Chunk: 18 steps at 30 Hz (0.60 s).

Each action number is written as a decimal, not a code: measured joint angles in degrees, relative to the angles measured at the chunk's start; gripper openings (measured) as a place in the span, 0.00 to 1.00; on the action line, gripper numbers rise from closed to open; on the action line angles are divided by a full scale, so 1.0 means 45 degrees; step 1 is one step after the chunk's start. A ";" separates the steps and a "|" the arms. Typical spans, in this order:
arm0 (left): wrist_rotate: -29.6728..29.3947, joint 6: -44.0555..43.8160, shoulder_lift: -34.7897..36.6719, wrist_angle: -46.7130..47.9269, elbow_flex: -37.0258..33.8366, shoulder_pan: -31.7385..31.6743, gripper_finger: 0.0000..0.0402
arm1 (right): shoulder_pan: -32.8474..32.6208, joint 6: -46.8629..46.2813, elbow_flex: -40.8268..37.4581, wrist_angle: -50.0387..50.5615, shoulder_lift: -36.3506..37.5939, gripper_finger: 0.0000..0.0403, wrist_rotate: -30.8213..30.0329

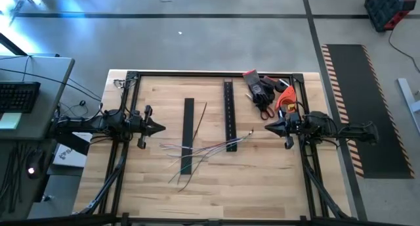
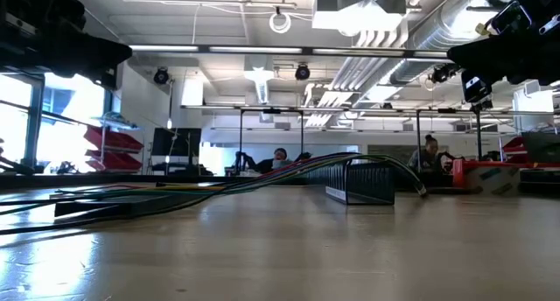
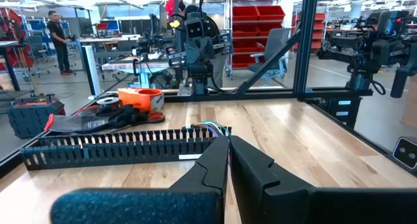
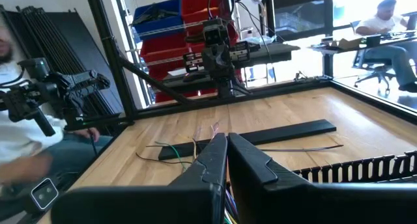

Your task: Ziptie cables

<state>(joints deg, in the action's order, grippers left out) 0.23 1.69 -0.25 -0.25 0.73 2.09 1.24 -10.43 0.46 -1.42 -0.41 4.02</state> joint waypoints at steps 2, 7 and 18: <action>0.0000 -0.0003 0.0000 0.0000 0.0000 0.0002 0.00 | 0.0004 -0.0001 0.0001 -0.0004 -0.0002 0.00 0.0002; 0.0000 -0.0001 -0.0002 -0.0002 -0.0002 0.0000 0.00 | 0.0004 -0.0001 0.0002 0.0001 0.0001 0.00 -0.0002; 0.0000 0.0000 0.0000 0.0000 -0.0005 0.0000 0.00 | 0.0021 0.1902 0.0002 -0.0004 0.0001 0.00 -0.0283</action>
<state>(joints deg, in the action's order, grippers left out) 0.23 1.69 -0.25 -0.25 0.71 2.09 1.33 -1.87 0.47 -1.43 -0.40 2.75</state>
